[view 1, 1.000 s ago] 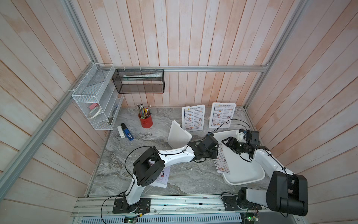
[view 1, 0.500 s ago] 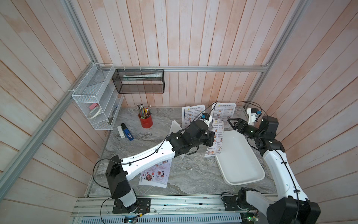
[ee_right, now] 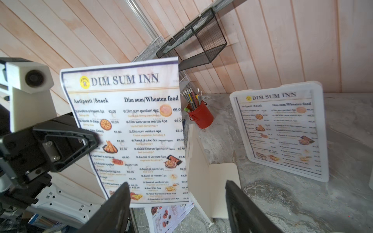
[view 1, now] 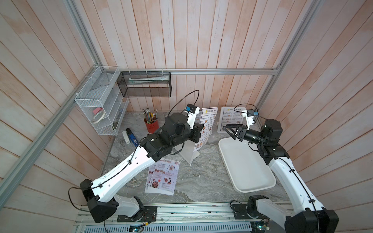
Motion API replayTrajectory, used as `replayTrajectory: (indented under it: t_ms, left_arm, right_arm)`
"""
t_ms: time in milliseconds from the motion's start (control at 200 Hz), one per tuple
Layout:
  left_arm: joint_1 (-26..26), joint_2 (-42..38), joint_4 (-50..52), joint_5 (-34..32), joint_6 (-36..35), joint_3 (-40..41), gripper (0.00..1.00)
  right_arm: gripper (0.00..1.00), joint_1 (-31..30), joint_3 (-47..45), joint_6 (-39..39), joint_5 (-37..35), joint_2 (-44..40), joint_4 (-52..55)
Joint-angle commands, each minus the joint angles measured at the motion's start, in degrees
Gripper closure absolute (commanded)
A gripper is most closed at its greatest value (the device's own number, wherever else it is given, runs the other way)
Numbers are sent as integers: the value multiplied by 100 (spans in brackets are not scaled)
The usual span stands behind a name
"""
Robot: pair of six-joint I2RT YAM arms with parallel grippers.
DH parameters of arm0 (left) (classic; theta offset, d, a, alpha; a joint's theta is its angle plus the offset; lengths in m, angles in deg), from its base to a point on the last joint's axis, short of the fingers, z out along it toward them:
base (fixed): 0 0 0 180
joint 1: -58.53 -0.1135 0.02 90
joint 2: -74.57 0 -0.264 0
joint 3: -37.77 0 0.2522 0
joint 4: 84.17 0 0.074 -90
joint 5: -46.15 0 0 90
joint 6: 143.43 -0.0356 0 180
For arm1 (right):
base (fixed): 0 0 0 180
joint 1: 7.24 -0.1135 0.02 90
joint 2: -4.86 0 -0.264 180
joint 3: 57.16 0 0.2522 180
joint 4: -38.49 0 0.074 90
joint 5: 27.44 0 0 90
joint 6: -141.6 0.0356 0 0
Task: Replace the menus in the menu holders
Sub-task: Pick up the menu from the storage box.
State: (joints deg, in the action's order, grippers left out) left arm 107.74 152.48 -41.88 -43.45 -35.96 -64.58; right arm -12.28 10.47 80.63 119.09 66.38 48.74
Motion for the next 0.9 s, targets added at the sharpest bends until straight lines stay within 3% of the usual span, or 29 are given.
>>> replayTrajectory:
  t_ms: [0, 240, 425, 570, 645, 770, 895]
  left_arm:
    - [-39, -207, 246, 188, -331, 149, 100]
    - [-40, -362, 324, 501, -453, 214, 99]
    - [-43, -375, 334, 711, -452, 201, 99]
    - [-98, -532, 7, 997, -450, 446, 99]
    - [-206, -598, -138, 1212, -398, 539, 99]
    - [-400, -629, -181, 1335, -345, 601, 99]
    - [-575, -690, -190, 1366, -325, 665, 99]
  right_arm:
    - [24, -136, -126, -268, 551, 27, -389]
    - [23, -463, -273, -383, 874, 427, -1219]
    - [22, -506, -17, -316, 1338, 1054, -1811]
    - [22, -880, 297, -542, 1593, 1389, -1817]
    - [22, -1044, 288, -456, 1702, 1375, -2090]
    - [24, -1086, -64, 359, 1892, 1152, -3218]
    - [30, -1084, -161, 313, 1896, 881, -2912]
